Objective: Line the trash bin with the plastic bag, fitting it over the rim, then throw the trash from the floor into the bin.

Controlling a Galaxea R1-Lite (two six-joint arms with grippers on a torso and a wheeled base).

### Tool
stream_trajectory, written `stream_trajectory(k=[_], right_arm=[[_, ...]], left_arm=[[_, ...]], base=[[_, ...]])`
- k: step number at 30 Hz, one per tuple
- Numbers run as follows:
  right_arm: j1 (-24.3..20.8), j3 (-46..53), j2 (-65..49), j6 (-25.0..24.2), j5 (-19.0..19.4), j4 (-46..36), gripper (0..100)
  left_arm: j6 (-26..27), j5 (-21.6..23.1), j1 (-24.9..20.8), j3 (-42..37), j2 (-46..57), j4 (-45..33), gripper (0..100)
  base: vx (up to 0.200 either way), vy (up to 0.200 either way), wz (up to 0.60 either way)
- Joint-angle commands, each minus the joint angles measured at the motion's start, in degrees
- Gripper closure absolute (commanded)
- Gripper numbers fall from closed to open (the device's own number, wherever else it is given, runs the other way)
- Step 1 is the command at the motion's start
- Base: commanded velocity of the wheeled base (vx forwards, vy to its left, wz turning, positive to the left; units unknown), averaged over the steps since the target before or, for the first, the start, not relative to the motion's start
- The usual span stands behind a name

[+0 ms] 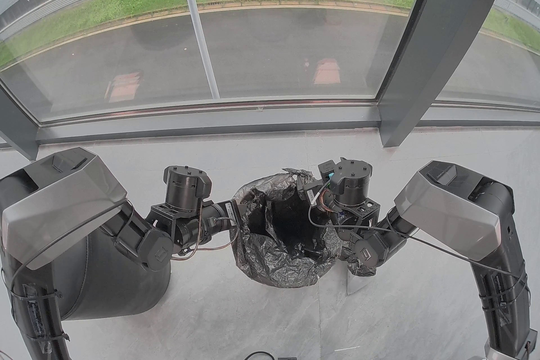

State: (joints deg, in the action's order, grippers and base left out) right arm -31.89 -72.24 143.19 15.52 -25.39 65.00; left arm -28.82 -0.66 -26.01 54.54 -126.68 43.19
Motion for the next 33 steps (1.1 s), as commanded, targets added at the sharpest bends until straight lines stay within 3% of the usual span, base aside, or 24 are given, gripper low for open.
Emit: stream_trajectory(k=[1,7,33], right_arm=[[-0.01,0.0,-0.02,0.04,-0.01,0.04,0],[0.07,0.0,-0.02,0.04,-0.01,0.13,0],[0.69,-6.68,4.99,-1.63,-0.01,0.21,0]], left_arm=[[0.08,-0.4,0.0,-0.22,0.47,0.31,0],[2.72,-1.19,0.17,-0.14,0.3,0.4,0],[2.01,-2.33,2.2,2.94,-4.45,0.49,0]], base=[[0.0,0.0,0.0],[0.0,0.0,0.0],[0.0,0.0,0.0]])
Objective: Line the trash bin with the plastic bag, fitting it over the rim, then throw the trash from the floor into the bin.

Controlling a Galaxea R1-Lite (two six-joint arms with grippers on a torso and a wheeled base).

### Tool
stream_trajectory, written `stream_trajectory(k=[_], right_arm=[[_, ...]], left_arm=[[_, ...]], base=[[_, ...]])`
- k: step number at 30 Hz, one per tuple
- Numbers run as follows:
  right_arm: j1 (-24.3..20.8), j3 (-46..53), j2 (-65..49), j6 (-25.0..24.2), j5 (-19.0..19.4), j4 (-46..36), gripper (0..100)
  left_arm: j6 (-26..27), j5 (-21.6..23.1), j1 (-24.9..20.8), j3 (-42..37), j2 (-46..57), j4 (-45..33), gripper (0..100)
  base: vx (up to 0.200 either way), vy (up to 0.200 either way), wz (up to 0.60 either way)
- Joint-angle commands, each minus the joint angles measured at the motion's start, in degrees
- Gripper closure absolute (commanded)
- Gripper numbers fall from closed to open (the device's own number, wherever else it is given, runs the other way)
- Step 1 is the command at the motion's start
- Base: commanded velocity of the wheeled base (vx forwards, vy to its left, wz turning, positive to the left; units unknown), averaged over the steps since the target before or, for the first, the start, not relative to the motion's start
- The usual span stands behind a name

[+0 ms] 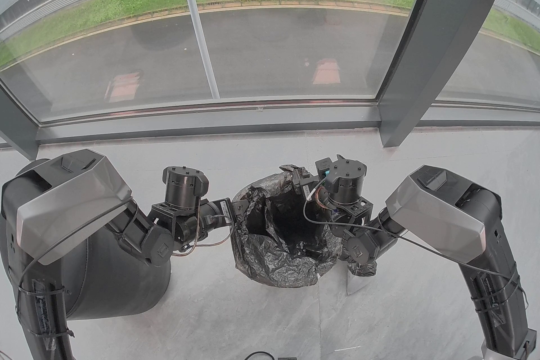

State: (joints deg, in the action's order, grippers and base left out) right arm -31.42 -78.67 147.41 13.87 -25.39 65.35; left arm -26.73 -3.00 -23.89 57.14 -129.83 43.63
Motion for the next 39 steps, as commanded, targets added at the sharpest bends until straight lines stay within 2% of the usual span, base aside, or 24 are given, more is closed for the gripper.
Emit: stream_trajectory(k=[1,10,23,35,39], right_arm=[[0.48,-0.35,0.95,0.01,-0.01,-0.14,0],[0.83,-1.05,1.57,0.01,-0.01,-0.14,0],[0.74,-0.7,1.04,-0.25,-0.01,-0.05,0],[-1.81,10.37,-4.85,-1.13,0.08,3.2,0],[-4.44,12.22,-9.16,-4.12,-0.01,2.85,0]], left_arm=[[-0.34,0.01,0.16,0.43,-1.65,0.05,0],[-0.6,0.01,1.75,1.66,-2.97,0.05,0],[-1.65,-0.08,1.75,1.13,-2.01,0.05,0],[-2.89,-0.08,1.31,-0.89,1.42,0.05,0],[-3.5,0.01,1.39,-1.41,3.79,0.05,0]], base=[[0.0,0.0,0.0],[0.0,0.0,0.0],[0.0,0.0,0.0],[0.0,0.0,0.0],[0.0,0.0,0.0]])
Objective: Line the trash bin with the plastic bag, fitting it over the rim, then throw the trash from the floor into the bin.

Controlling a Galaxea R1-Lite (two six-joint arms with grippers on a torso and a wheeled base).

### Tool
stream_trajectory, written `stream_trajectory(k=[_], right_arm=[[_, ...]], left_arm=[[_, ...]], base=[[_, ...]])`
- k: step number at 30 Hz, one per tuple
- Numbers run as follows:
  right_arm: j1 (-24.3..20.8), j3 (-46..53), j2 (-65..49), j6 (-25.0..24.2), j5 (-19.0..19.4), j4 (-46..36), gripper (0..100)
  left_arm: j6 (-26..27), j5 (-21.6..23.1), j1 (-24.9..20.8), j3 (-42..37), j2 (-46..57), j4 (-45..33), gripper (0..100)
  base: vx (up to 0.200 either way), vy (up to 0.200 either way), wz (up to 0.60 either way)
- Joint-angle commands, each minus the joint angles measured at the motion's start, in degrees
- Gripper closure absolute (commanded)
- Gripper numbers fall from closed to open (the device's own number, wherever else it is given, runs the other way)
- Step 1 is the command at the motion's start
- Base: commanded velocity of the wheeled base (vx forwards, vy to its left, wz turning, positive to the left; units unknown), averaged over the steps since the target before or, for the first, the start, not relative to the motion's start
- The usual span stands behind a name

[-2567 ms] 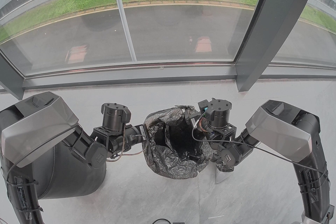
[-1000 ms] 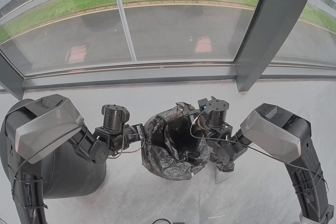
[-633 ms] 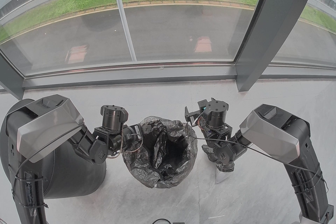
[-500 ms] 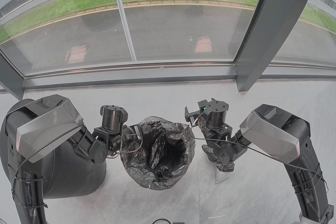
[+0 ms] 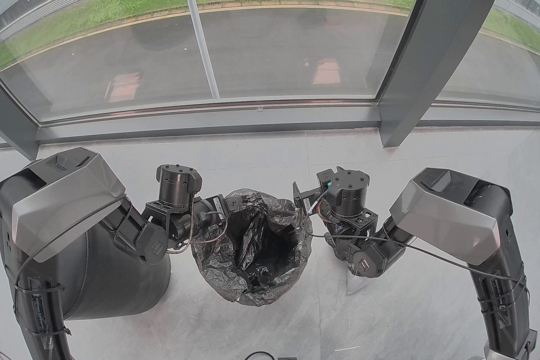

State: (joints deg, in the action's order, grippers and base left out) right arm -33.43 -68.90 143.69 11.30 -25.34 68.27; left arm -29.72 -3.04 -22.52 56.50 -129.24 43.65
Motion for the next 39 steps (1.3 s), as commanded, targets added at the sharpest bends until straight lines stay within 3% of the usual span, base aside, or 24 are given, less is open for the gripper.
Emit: stream_trajectory(k=[1,6,9,18,31,39], right_arm=[[-2.96,2.81,-6.14,-1.72,0.03,-0.15,0],[-4.98,5.8,-8.25,-1.72,0.65,-0.42,0],[-6.92,10.01,-9.83,-1.72,3.81,-0.68,0],[-9.38,11.86,-9.75,-1.81,6.45,-3.49,0],[-6.74,2.98,-4.38,-1.46,6.71,-11.58,0],[-6.56,0.52,-2.89,-1.37,6.54,-11.4,0]], left_arm=[[-0.78,0.05,0.02,-0.87,3.74,-0.06,0],[-0.95,0.05,-0.07,-2.54,6.11,-0.06,0],[-0.95,0.05,-0.16,-3.68,7.78,-0.06,0],[-1.3,0.14,-0.07,-4.38,7.87,-0.06,0],[-1.39,0.14,-0.07,-4.3,7.87,0.03,0],[-1.3,0.22,-0.07,-4.3,7.78,0.03,0]], base=[[0.0,0.0,0.0],[0.0,0.0,0.0],[0.0,0.0,0.0],[0.0,0.0,0.0],[0.0,0.0,0.0],[0.0,0.0,0.0]])
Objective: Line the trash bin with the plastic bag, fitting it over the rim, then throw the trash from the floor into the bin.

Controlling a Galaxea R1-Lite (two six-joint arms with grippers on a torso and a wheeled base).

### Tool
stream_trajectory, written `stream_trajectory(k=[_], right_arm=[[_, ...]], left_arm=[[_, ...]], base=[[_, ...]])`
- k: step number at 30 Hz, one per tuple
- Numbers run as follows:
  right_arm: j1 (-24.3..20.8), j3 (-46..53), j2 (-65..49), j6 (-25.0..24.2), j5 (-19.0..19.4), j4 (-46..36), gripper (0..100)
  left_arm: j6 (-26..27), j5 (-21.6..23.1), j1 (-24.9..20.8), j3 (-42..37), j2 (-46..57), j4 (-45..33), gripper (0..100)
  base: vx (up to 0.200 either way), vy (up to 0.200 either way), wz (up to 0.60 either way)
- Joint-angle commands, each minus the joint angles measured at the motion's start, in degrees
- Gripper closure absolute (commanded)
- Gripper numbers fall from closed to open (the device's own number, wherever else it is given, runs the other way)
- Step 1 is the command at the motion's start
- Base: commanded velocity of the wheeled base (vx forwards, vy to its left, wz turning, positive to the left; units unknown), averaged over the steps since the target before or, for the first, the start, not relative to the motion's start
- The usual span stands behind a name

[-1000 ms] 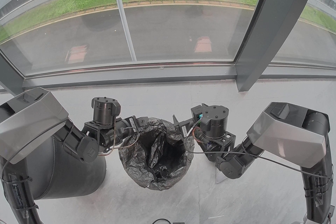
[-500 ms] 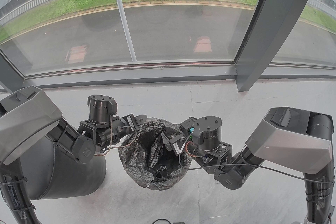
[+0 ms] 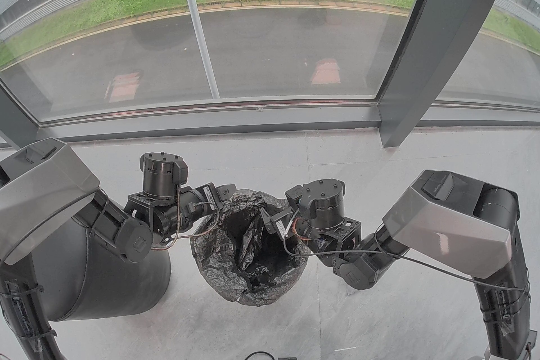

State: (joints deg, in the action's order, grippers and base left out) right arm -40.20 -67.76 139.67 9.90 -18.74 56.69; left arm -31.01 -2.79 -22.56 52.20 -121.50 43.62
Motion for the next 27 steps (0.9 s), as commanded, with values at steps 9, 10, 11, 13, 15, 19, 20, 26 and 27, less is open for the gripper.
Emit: stream_trajectory(k=[9,10,11,13,15,19,20,26,27], right_arm=[[2.24,-1.41,0.78,0.03,-0.34,0.27,0],[2.59,-1.77,0.87,0.03,-0.42,0.27,0],[2.76,-1.94,0.87,-0.06,-0.42,0.27,0],[3.03,-2.03,0.78,0.03,-0.42,0.35,0],[3.2,-2.12,0.78,0.03,-0.42,0.27,0],[3.55,-2.73,1.31,0.03,-0.51,0.27,0],[3.73,-2.73,1.48,0.03,-0.51,0.27,0],[4.61,-4.14,3.33,-0.06,-0.51,0.27,0],[4.7,-4.49,3.68,-0.06,-0.51,0.27,0]], left_arm=[[-0.01,0.07,-0.11,0.09,-0.31,0.06,0],[-0.01,0.07,-0.11,0.09,-0.22,-0.02,0],[-0.01,0.07,-0.11,0.09,-0.22,-0.02,0],[-0.01,0.07,-0.11,0.09,-0.31,0.06,0],[-0.01,0.07,-0.11,0.09,-0.4,0.06,0],[-0.01,0.07,-0.2,0.09,-0.49,0.06,0],[-0.01,0.07,-0.2,0.09,-0.58,0.06,0],[-0.01,0.07,-0.29,0.01,-0.58,-0.02,0],[-0.01,-0.02,-0.29,0.01,-0.58,0.06,0]], base=[[0.0,0.0,0.0],[0.0,0.0,0.0],[0.0,0.0,0.0],[0.0,0.0,0.0],[0.0,0.0,0.0],[0.0,0.0,0.0],[0.0,0.0,0.0],[0.0,0.0,0.0],[0.0,0.0,0.0]])
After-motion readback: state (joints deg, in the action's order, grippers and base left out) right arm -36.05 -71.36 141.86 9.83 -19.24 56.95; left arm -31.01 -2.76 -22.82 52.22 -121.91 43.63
